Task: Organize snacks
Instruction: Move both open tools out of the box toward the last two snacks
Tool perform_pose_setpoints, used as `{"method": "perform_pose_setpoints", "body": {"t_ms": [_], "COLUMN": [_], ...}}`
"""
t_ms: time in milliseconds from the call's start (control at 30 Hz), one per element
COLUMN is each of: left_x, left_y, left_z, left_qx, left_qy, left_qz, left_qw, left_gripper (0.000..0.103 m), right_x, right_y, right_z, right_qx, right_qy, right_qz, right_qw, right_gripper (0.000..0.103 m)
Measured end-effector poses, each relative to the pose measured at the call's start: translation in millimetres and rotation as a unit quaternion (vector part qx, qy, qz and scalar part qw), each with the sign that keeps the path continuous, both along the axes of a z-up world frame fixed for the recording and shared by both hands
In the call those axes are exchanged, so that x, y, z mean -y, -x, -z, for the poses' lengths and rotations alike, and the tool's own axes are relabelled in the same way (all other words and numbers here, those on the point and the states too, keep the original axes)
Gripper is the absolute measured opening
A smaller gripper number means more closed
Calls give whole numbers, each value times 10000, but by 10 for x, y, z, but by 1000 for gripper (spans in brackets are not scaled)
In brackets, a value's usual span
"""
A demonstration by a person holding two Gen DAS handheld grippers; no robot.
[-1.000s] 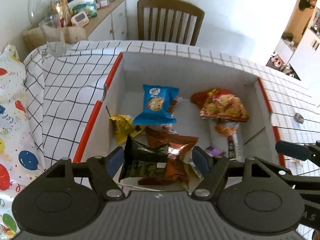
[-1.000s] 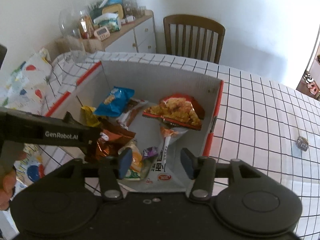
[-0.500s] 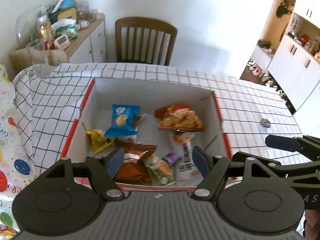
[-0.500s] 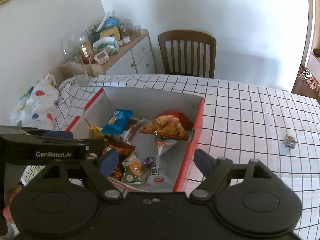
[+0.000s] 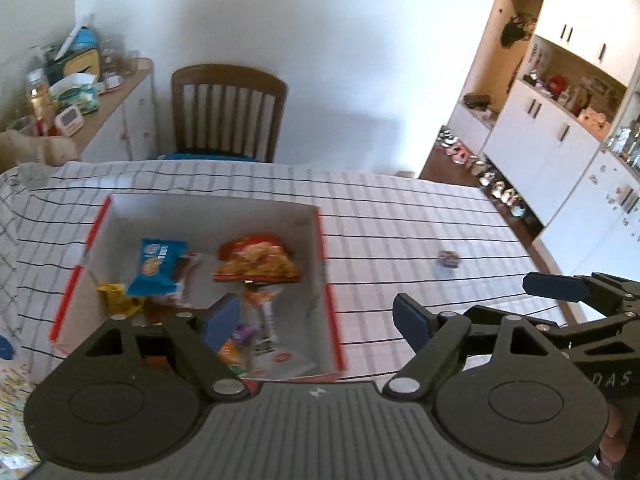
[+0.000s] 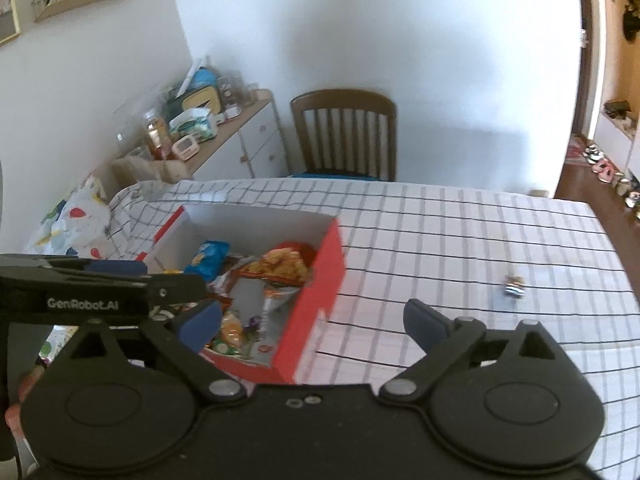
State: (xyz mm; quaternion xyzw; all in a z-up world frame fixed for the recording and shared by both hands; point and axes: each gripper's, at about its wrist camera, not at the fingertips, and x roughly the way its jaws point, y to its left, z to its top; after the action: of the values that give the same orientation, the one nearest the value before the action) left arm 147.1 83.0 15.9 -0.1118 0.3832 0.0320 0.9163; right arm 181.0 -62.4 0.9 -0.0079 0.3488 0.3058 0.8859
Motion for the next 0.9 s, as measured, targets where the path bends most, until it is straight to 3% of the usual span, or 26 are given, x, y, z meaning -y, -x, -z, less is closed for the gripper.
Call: {"method": "perform_pose_setpoints", "body": {"t_ms": [300, 367, 533, 900], "left_x": [534, 656, 941, 1393], "left_y": [-191, -258, -408, -880], "left_z": [59, 104, 246, 819], "left_qx": [80, 93, 214, -423], "left_qy": [-28, -70, 2, 212], "left_qz": [237, 259, 339, 49], "left_qw": [9997, 9996, 9992, 9989], "left_gripper": [93, 103, 103, 103], "right_x": [636, 766, 1113, 1605], "right_y": [-130, -189, -399, -1006], "right_z": [-41, -25, 51, 391], "right_qx": [76, 62, 20, -219], "right_qy": [1, -8, 5, 171], "right_qz": [332, 436, 731, 932], "right_qw": [9994, 9990, 9973, 9953], "right_gripper": [101, 101, 101, 101]}}
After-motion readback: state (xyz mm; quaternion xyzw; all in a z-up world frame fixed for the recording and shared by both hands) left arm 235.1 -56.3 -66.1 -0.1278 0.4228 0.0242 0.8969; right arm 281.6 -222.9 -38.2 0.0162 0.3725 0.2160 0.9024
